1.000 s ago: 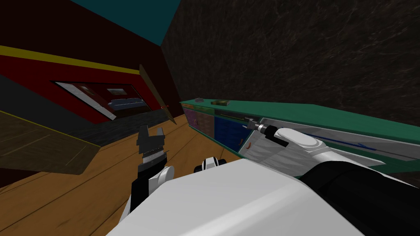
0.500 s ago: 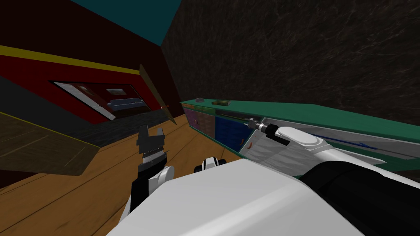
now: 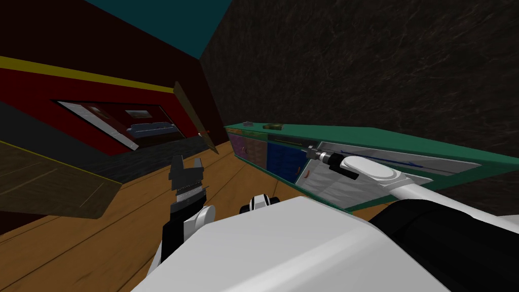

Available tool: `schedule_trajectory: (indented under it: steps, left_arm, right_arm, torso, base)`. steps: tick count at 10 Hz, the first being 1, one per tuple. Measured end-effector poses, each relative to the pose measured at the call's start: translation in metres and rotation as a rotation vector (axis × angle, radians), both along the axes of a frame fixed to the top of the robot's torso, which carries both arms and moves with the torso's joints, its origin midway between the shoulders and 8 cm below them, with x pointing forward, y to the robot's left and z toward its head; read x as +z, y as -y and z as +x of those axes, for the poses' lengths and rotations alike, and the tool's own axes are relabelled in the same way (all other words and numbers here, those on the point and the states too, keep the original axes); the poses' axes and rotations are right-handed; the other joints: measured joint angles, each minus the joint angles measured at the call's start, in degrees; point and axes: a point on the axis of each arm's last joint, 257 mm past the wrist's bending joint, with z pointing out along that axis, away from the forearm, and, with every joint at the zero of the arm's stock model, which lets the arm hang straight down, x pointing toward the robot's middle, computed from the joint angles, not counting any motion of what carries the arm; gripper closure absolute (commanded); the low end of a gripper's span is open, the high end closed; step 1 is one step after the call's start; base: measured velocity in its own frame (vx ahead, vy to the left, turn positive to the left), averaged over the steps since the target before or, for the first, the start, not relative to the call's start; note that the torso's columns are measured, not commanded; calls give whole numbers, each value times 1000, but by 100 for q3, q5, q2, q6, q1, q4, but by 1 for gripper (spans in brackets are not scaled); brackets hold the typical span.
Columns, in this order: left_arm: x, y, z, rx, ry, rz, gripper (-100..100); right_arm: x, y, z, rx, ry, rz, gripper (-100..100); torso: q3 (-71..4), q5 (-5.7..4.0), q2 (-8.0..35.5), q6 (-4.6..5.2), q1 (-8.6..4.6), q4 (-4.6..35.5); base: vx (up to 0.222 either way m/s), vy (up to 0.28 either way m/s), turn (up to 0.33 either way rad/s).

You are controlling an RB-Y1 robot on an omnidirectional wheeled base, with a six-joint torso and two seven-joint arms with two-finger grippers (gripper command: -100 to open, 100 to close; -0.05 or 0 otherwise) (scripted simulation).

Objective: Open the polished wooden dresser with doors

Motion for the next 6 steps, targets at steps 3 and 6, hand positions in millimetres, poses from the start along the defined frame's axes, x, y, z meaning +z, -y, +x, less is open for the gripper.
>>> schedule_trajectory:
  steps: [3, 6]
  left_arm:
    - [0, 0, 0, 0, 0, 1, 0]
    - [0, 0, 0, 0, 0, 0, 0]
  right_arm:
    - [9, 5, 2, 4, -3, -25, -100]
    - [13, 7, 3, 7, -4, -37, 100]
  torso:
    - [-9, -3, -13, 0, -1, -5]
    - [41, 16, 65, 3, 55, 20]
  base:
    - [139, -102, -6]
    - [34, -22, 3]
